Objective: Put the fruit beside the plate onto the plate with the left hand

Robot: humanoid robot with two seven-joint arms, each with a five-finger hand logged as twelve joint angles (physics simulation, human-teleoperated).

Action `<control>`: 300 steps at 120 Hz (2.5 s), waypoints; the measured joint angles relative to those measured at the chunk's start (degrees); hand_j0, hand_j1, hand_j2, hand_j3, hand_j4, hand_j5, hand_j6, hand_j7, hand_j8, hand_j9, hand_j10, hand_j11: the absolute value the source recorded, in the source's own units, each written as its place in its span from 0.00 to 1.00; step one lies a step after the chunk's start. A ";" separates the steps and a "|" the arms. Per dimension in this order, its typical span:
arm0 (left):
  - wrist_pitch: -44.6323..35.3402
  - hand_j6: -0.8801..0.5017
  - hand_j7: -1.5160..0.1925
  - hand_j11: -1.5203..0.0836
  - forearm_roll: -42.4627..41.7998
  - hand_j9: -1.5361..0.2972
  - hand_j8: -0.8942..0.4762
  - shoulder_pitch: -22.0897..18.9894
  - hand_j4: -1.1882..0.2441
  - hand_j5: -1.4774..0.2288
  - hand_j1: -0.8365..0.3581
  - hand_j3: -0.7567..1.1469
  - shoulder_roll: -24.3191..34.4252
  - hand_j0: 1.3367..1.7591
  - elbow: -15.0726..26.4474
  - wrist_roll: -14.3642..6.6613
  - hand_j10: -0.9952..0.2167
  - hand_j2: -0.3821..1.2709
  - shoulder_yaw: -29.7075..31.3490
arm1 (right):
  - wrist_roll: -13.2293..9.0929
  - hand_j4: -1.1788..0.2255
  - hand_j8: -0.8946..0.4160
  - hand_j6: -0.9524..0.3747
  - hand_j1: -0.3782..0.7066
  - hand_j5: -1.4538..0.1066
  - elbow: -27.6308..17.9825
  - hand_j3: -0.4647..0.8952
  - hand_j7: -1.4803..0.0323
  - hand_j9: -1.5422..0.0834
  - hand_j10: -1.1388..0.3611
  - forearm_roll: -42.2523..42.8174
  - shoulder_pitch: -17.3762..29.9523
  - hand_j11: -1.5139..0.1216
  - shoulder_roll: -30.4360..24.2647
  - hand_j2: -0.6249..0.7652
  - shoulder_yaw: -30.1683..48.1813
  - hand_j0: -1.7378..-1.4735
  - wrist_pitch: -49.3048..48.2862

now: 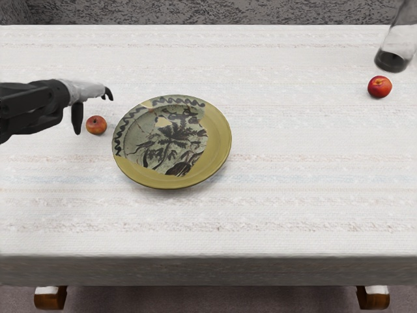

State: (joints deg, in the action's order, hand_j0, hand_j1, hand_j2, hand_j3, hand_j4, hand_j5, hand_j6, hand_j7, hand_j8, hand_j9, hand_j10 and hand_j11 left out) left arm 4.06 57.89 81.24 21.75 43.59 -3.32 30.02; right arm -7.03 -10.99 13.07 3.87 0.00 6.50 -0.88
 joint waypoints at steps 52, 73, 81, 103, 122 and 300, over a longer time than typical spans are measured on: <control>-1.61 0.41 0.65 0.70 -1.72 0.62 0.43 -2.60 0.61 0.63 0.69 0.40 -2.42 0.76 -1.30 -0.02 0.57 0.27 1.68 | 0.00 0.82 0.66 0.69 0.06 0.90 0.00 0.34 0.95 0.92 0.74 0.02 0.00 0.90 0.00 0.44 0.00 0.30 0.00; -3.79 0.38 0.62 0.66 -1.78 0.59 0.40 -3.17 0.58 0.60 0.64 0.40 -2.98 0.76 -2.22 0.00 0.53 0.27 1.67 | 0.00 0.82 0.66 0.69 0.06 0.90 0.00 0.34 0.95 0.92 0.74 0.01 0.00 0.90 0.00 0.44 0.00 0.30 0.00; -4.13 0.37 0.61 0.65 -1.80 0.58 0.38 -3.49 0.57 0.58 0.62 0.40 -3.21 0.76 -2.46 0.03 0.52 0.28 1.66 | 0.00 0.82 0.66 0.69 0.06 0.90 0.00 0.34 0.95 0.92 0.74 0.01 0.00 0.90 0.00 0.44 0.00 0.30 0.00; -5.82 0.34 0.58 0.62 -1.85 0.55 0.35 -4.41 0.54 0.56 0.59 0.40 -3.30 0.76 -2.68 0.06 0.48 0.28 1.61 | 0.00 0.82 0.66 0.69 0.06 0.90 0.00 0.34 0.95 0.92 0.74 0.02 0.00 0.90 0.00 0.44 0.00 0.30 0.00; -8.11 0.33 0.57 0.61 -3.56 0.54 0.34 -4.90 0.53 0.54 0.57 0.40 -3.30 0.76 -2.72 0.21 0.47 0.28 1.61 | 0.00 0.82 0.66 0.69 0.06 0.90 0.00 0.34 0.95 0.92 0.74 0.02 0.00 0.90 0.00 0.44 0.00 0.30 0.00; -14.61 0.29 0.21 0.23 -10.62 0.21 0.34 -7.97 0.27 0.16 0.41 0.44 -4.17 0.75 -5.38 0.51 0.22 0.61 1.50 | 0.00 0.82 0.66 0.69 0.06 0.90 0.00 0.34 0.95 0.92 0.74 0.02 0.00 0.90 0.00 0.44 0.00 0.30 0.00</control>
State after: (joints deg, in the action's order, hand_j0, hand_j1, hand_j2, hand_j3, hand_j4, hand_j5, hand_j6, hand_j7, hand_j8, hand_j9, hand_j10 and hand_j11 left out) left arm -10.55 47.27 73.26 17.58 38.22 -2.81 31.52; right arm -7.03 -10.99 13.09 3.87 0.00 6.51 -0.88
